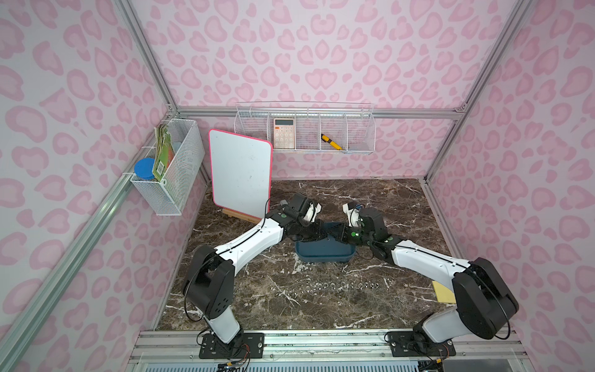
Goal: Take out the wing nut from the storage box
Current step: Place the wing nut at the center of the board.
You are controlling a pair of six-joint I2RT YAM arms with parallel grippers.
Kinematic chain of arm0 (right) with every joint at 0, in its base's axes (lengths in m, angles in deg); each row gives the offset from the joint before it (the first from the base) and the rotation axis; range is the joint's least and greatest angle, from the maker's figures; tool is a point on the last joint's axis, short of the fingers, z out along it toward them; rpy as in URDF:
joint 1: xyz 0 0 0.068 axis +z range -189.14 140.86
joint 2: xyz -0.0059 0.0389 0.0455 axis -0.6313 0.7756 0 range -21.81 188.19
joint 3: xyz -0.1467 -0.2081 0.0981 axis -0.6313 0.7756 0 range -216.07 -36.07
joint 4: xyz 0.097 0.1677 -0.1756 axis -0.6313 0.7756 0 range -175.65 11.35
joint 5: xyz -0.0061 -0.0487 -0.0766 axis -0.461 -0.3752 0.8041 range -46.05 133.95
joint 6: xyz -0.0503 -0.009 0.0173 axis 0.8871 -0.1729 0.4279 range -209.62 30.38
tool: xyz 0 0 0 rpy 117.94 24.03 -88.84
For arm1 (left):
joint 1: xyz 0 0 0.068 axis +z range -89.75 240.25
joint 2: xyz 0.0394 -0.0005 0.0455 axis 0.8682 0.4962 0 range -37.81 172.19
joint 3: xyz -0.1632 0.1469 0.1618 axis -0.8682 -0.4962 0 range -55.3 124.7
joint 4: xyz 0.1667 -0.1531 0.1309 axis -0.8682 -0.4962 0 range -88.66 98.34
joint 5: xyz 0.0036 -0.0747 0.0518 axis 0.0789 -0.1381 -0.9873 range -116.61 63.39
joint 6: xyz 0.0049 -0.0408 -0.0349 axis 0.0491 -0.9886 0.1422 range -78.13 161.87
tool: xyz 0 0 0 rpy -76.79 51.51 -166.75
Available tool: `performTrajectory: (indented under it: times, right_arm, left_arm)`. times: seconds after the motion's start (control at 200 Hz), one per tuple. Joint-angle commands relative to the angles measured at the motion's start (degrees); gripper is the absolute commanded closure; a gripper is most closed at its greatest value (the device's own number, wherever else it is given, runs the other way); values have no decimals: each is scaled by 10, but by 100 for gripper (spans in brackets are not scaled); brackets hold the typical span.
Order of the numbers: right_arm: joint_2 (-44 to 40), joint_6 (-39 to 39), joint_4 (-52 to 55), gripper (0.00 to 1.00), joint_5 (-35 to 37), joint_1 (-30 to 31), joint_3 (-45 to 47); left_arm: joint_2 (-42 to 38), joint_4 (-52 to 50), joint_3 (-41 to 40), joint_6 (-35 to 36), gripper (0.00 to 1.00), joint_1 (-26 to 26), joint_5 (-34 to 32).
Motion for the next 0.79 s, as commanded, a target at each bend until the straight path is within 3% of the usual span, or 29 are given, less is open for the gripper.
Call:
performTrajectory:
  times: [0.0,0.075,0.17,0.365,0.505,0.79]
  right_arm:
    - [-5,2,2,100,-1,2,1]
    - [-11,5,9,100,5,1,4]
    - [-22,11,27,100,18,-2,9]
    - [-65,29,89,100,55,-22,31]
    - [-108,42,169,100,97,-45,50]
    - [-198,63,324,100,192,-99,103]
  left_arm:
    - [0,15,6,-5,85,-1,7]
    - [-4,12,5,-4,77,-1,1]
    - [-11,2,8,-1,57,0,-10]
    - [-26,-12,7,-6,48,15,-11]
    - [-44,-22,3,-9,34,33,-12]
    - [-87,-42,-17,-11,29,69,-25]
